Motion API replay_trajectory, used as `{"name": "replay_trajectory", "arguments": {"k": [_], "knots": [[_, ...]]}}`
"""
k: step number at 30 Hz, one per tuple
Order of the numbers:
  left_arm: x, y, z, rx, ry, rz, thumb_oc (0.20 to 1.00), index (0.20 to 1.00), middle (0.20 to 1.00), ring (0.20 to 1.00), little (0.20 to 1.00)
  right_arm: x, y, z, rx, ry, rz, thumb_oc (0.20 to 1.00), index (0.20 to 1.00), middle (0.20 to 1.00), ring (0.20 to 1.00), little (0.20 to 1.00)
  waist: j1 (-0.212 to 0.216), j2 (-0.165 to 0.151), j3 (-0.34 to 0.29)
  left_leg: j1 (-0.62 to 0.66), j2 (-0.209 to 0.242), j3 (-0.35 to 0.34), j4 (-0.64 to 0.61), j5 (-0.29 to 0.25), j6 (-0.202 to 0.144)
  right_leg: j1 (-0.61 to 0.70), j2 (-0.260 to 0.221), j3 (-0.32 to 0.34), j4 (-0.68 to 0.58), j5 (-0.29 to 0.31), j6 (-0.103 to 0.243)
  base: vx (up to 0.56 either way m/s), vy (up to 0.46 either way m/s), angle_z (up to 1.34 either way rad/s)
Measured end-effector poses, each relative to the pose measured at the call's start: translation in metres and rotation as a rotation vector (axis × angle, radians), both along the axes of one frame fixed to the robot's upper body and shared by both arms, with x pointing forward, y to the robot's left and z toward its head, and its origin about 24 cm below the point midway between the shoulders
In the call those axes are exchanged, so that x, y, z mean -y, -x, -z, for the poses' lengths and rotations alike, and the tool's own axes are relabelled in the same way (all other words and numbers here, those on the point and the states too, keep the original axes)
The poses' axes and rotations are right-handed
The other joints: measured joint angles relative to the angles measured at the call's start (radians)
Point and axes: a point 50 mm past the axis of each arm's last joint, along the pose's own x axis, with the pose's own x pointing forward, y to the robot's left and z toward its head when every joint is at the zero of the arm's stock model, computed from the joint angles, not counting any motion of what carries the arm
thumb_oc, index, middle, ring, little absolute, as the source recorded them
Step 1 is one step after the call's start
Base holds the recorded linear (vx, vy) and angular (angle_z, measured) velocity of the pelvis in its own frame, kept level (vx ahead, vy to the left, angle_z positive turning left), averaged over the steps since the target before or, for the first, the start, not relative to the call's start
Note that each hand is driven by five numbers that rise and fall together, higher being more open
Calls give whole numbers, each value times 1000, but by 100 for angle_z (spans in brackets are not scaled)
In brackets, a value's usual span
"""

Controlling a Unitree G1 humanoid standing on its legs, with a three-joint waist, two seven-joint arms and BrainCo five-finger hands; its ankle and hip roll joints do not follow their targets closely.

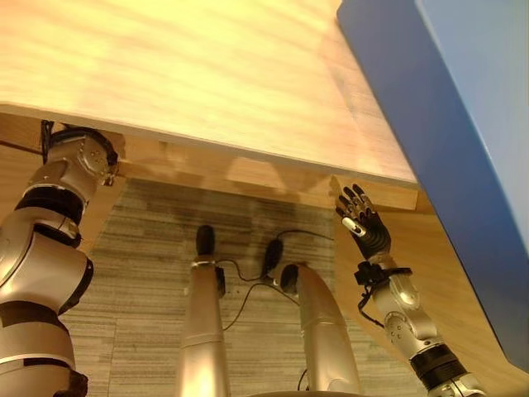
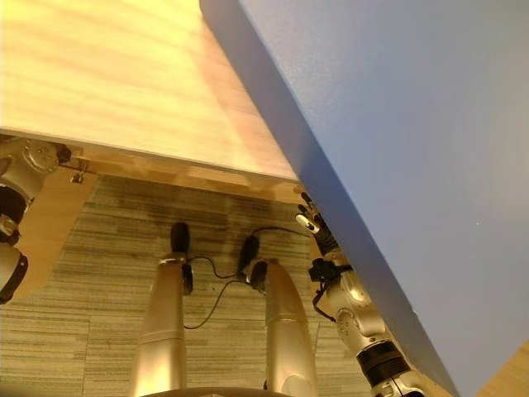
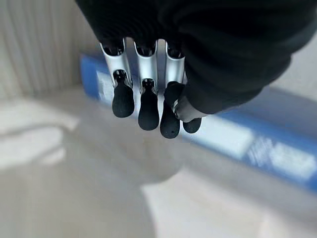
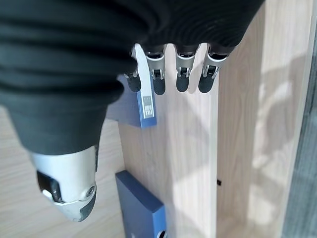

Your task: Put the empty folder in the office cabinet

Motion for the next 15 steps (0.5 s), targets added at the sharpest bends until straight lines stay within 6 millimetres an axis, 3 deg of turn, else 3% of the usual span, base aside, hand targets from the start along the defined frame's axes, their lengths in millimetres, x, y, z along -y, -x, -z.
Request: {"name": "replay_trajectory", "arguments": {"k": [2, 8, 15], "knots": [[1, 0, -6, 17, -1, 1, 200, 200, 200, 200, 200, 2, 4, 5, -18, 0, 6, 1000, 1000, 1000, 1000, 1000, 2, 0, -19, 0, -1, 0, -1, -1, 2, 1, 0, 0, -5, 0, 0, 16, 6, 0], [-2, 5, -49, 85, -81, -12, 200, 200, 200, 200, 200, 5, 12, 14, -51, 3, 10, 1000, 1000, 1000, 1000, 1000, 1, 12, -52, 0, -3, 5, -2, -3, 12, 3, -1, 3, -11, 1, 1, 5, 2, 0], [1, 14, -92, 164, -159, -14, 200, 200, 200, 200, 200, 15, 12, 11, -40, 3, 36, 1000, 1000, 1000, 1000, 1000, 2, 22, -65, 5, -4, 7, -12, -3, 13, 7, -1, 4, -20, 2, 3, 0, 0, 0]]}}
